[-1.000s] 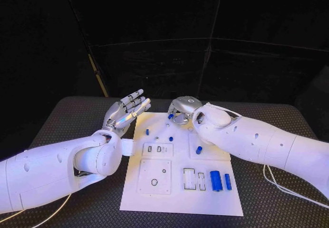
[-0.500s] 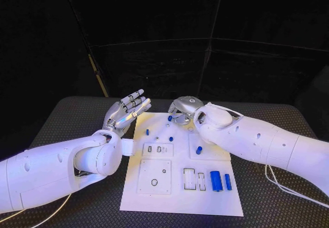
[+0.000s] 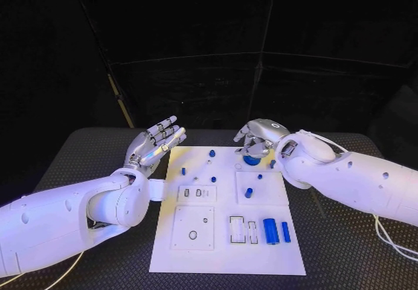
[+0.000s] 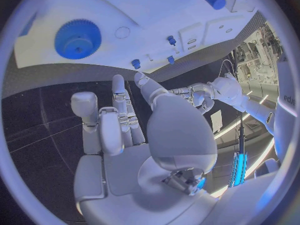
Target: Assemble the parts on the task board
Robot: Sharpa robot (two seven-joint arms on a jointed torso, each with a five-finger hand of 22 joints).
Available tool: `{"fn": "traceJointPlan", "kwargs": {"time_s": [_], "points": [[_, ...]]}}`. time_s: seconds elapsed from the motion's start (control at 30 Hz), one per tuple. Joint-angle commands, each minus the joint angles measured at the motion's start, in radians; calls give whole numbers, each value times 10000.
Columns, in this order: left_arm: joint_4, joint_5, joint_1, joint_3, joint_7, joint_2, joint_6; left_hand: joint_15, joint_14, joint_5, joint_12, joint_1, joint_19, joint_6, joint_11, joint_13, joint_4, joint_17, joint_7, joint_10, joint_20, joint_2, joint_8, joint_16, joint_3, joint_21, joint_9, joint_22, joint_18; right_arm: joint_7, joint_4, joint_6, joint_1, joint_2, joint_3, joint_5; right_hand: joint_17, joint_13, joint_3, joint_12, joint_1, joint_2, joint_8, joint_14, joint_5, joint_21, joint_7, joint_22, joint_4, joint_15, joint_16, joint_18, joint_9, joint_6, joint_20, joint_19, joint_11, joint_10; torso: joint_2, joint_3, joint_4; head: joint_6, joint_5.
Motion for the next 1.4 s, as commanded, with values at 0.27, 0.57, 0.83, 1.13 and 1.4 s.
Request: {"fn": "traceJointPlan", "kwargs": {"time_s": [0.27, 0.57, 0.83, 1.13, 1.4], "points": [[-37, -89, 17, 11, 73, 43, 133, 11, 70, 31, 35, 62, 70, 94, 15, 10, -47, 11, 1440, 70, -17, 69, 58, 42, 18, 56, 17, 12, 132, -1025, 131, 1026, 18, -933, 114, 2019, 1901, 7220, -2711, 6860, 1374, -199, 282, 682, 186, 544, 15, 898, 2443, -17, 978, -355, 24, -638, 8, 597, 73, -707, -120, 76, -85, 13, -9], [-82, -89, 16, 10, 60, 81, 150, 11, 75, 30, 37, 61, 69, 117, 14, 12, -52, 11, 1442, 89, -17, 70, 60, 42, 21, 57, 19, 12, 132, -1216, -331, 1549, 15, -711, 121, 1927, 2798, 9897, -3057, 9303, 2147, -343, 473, 823, 218, 773, 171, 1246, 3607, 160, 1348, -402, 8, -1057, 148, 743, 229, -170, -92, 68, -54, 23, -15], [-76, -89, 15, 9, 61, 76, 153, 11, 75, 30, 37, 61, 69, 117, 14, 12, -52, 11, 1442, 89, -17, 70, 60, 42, 21, 57, 19, 12, 132, -1202, -791, 1742, 10, -351, 119, 1778, 2945, 10362, -3057, 9720, 2350, -289, 548, 847, 360, 831, 197, 1330, 3765, 190, 1405, -414, 13, -1126, 180, 774, 257, -29, -104, 50, -68, -18, -22], [-83, -89, 15, 9, 54, 86, 157, 11, 75, 30, 37, 61, 69, 117, 14, 12, -52, 11, 1442, 89, -17, 70, 60, 42, 21, 57, 19, 12, 132, -1105, -1080, 1874, 3, 10, 116, 1630, 3022, 10650, -3027, 9985, 2461, -188, 608, 860, 438, 858, 201, 1363, 3746, 200, 1434, -418, 19, -1125, 192, 782, 264, 87, -101, 59, -54, -38, -38], [-98, -89, 15, 9, 51, 100, 158, 11, 75, 30, 37, 61, 69, 117, 14, 12, -52, 11, 1442, 89, -17, 70, 60, 42, 21, 57, 19, 12, 132, -1056, -1356, 2141, -31, 267, 110, 1396, 3086, 11175, -2989, 10470, 2595, -69, 710, 870, 521, 895, 190, 1414, 3657, 201, 1459, -426, 32, -1057, 196, 794, 259, 356, -100, 68, -75, -85, 19]]}}
